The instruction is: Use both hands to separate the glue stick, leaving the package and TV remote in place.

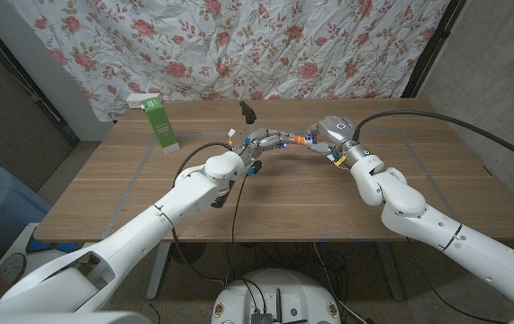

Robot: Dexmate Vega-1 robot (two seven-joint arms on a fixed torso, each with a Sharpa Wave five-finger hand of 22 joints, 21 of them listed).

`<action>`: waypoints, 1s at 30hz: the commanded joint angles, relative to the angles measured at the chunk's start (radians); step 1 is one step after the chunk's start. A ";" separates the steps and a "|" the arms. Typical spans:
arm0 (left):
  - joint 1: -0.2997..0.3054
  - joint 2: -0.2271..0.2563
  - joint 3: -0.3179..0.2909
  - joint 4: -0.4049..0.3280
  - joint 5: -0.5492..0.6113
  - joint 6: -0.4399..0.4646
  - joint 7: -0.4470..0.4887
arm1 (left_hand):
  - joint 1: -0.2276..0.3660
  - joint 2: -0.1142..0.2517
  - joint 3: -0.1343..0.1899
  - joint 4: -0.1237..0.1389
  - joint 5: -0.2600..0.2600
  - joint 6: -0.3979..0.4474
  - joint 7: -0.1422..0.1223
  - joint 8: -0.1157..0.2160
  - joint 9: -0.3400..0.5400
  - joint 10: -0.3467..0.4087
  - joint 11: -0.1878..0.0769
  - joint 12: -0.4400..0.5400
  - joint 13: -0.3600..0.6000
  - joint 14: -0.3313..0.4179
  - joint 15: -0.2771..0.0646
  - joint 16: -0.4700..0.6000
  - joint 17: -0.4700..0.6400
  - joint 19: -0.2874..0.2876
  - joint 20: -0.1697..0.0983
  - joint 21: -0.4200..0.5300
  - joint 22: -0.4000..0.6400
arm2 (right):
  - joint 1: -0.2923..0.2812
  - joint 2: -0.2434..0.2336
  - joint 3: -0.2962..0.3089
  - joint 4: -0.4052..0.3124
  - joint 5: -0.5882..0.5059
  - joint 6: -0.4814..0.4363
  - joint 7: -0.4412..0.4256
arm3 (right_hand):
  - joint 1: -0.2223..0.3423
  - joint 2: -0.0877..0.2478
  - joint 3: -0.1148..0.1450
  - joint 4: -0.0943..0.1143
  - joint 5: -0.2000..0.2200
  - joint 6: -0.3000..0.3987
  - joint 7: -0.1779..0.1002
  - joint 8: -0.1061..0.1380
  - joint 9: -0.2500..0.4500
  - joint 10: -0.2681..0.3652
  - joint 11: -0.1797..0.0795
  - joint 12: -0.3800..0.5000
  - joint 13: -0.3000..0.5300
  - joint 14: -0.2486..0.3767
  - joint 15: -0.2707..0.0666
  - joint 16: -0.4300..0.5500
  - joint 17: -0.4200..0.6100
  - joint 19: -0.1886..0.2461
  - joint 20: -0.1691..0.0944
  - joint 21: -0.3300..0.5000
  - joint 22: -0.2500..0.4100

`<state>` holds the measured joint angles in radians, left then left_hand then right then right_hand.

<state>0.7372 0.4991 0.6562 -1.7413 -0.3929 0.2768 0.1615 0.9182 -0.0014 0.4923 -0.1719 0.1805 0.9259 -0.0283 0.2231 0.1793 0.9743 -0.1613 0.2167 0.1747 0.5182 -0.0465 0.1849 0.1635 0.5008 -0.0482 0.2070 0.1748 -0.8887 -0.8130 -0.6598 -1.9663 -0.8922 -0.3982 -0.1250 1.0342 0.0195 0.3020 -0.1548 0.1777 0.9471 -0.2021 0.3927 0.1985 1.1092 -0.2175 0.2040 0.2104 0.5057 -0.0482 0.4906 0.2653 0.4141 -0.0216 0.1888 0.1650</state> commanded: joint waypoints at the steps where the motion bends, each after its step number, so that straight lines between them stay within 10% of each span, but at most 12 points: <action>1: 0.003 -0.002 0.000 -0.003 -0.001 0.004 0.006 | 0.010 0.003 -0.006 -0.001 0.003 0.032 0.023 -0.002 0.005 0.026 -0.014 -0.002 0.004 0.010 -0.071 0.005 0.001 0.007 -0.020 0.007 0.004 | -0.001 -0.003 0.006 0.006 0.013 0.004 -0.012 | 0.021 0.031 0.003 -0.003 0.004 0.053 -0.024 0.009 0.002 0.012 -0.002 0.010 0.003 0.009 -0.141 0.003 0.005 -0.002 -0.001 0.001 0.004; 30: -0.001 0.014 -0.003 -0.031 -0.018 0.047 -0.003 | 0.015 0.008 -0.018 -0.001 0.002 0.046 0.022 -0.012 0.006 0.038 -0.012 -0.012 0.005 0.017 -0.068 0.002 0.000 0.008 -0.023 0.006 0.005 | -0.001 -0.014 -0.002 0.015 0.009 0.004 -0.019 | 0.040 0.037 0.004 -0.009 0.003 0.082 -0.023 0.014 0.001 0.022 -0.001 0.013 0.004 0.009 -0.144 0.006 0.009 -0.001 -0.006 0.002 0.004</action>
<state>0.7382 0.5040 0.6562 -1.7576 -0.4002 0.2997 0.1642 0.9238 0.0040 0.4764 -0.1722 0.1776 0.9351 -0.0371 0.2111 0.1846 0.9953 -0.1642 0.2089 0.1755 0.5273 -0.0483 0.1849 0.1635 0.5007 -0.0482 0.2069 0.1747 -0.8944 -0.8223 -0.6541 -1.9578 -0.8739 -0.3988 -0.1407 1.0345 0.0191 0.3023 -0.1603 0.1743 0.9545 -0.1951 0.4006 0.1972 1.1185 -0.2163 0.2120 0.2110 0.5057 -0.0482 0.4907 0.2719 0.4142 -0.0215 0.1889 0.1650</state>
